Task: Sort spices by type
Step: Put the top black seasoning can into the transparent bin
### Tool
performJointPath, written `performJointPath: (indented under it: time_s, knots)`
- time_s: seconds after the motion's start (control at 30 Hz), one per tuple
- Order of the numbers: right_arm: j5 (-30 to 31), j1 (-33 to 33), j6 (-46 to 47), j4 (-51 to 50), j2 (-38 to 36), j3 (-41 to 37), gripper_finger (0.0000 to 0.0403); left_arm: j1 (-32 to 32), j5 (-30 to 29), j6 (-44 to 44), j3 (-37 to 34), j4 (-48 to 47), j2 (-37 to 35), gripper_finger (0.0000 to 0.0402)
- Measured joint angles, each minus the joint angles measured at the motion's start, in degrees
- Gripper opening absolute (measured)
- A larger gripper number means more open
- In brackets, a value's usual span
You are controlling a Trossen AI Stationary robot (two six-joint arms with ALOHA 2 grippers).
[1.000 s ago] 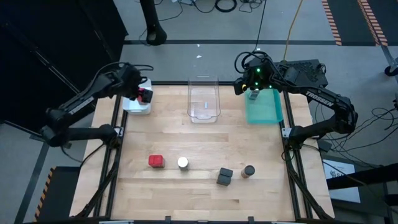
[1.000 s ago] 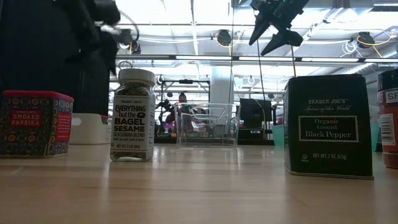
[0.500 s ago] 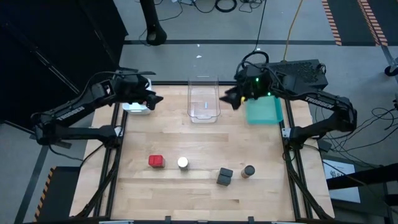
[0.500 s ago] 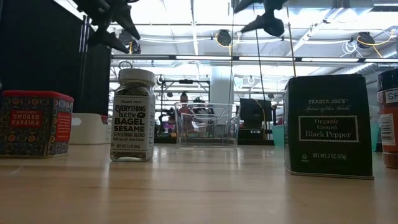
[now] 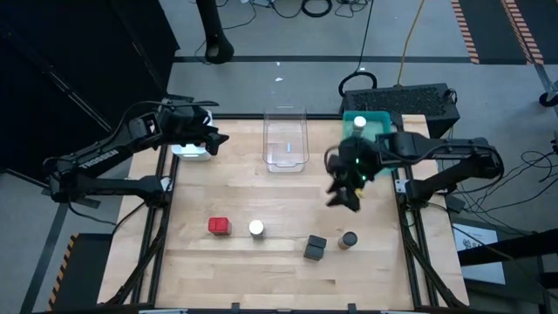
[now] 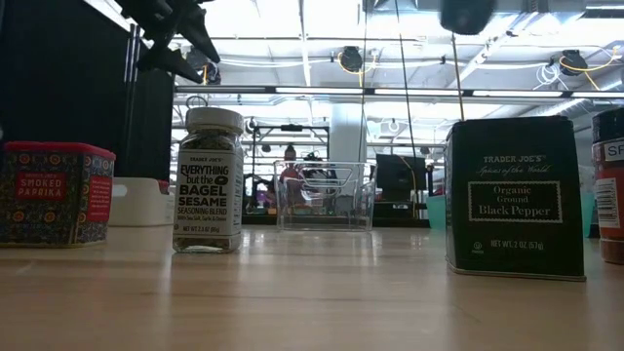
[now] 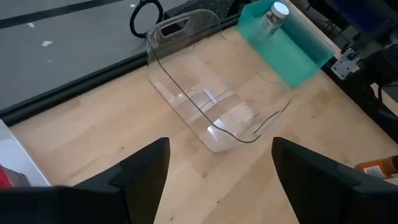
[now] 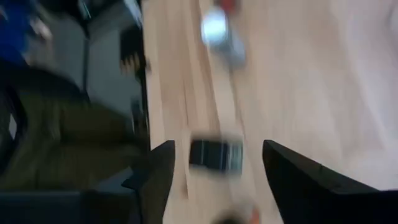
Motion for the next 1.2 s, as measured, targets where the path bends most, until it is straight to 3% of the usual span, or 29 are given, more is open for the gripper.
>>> performJointPath:
  time_s: [0.13, 0.37, 0.77, 1.2]
  knots:
    - [-1.2, 3.7, 0.0, -5.3, 0.0, 0.0, 0.0160, 0.0, -0.6, 0.0, 0.0, -0.1, 0.0, 0.0288]
    - [-1.0, 10.1, -6.5, -4.9, 1.5, 0.0, 0.0014, 0.0, -0.7, 0.1, 0.0, -0.2, 0.0, 0.0288]
    - [12.3, 17.2, -18.5, 2.2, 15.4, 0.0, 0.0001, 0.0, -1.0, 0.2, 0.0, -0.2, 0.0, 0.0288]
    - [10.7, 17.2, -21.1, 4.5, 26.7, 0.0, 0.0000, 0.0, -1.5, -0.2, 0.0, -2.2, 0.0, 0.0288]
